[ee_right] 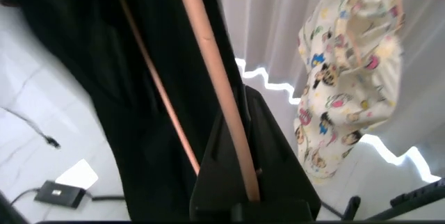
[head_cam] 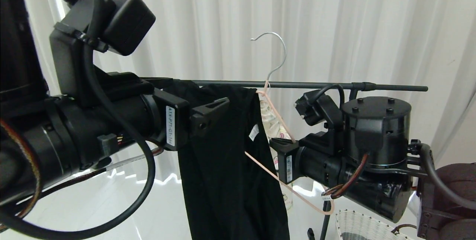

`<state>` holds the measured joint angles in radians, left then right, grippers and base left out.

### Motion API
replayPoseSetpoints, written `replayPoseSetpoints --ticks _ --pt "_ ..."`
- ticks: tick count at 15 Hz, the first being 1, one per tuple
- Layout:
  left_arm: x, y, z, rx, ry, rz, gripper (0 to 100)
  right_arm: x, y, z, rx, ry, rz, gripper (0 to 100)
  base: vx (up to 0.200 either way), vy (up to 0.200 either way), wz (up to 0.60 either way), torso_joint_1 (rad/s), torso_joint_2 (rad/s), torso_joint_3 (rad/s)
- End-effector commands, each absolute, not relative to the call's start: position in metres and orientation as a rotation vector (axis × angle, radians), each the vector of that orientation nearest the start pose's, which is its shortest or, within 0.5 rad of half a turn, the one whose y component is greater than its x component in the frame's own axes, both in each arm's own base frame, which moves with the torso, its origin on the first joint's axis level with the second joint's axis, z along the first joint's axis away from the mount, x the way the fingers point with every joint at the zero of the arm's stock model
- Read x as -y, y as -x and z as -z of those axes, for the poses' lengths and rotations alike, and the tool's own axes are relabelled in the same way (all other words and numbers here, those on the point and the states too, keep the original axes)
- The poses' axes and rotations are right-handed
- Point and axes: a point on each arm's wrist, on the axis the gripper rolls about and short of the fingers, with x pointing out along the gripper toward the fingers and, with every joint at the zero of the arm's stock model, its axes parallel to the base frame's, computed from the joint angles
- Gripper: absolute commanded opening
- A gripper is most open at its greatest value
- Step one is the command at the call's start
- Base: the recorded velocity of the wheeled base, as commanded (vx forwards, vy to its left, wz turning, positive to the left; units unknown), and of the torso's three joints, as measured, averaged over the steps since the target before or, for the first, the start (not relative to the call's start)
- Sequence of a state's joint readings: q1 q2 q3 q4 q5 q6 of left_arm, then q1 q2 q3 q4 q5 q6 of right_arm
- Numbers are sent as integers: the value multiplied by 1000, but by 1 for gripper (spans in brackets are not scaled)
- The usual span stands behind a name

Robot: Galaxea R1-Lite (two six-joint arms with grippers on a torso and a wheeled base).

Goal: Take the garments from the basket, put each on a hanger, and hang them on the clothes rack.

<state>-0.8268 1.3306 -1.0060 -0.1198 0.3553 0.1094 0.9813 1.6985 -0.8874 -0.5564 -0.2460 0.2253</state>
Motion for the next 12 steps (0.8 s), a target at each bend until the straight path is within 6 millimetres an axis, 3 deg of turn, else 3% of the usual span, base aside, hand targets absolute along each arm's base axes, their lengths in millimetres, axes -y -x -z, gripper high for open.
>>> replayPoseSetpoints --ticks 1,6,9,12 --pt "145 -144 -283 -141 -239 479 100 -252 -182 -200 -280 -62 -688 0 0 0 0 0 0 0" --pt "136 -139 -272 -160 -275 479 100 -244 -183 -200 -265 -21 -677 0 0 0 0 0 0 0" --pt "108 -141 -277 -138 -235 492 100 -222 -171 -195 -264 50 -688 0 0 0 0 0 0 0" --pt "71 -137 -267 -63 -383 695 100 -200 -151 -188 -266 94 -774 0 0 0 0 0 0 0"
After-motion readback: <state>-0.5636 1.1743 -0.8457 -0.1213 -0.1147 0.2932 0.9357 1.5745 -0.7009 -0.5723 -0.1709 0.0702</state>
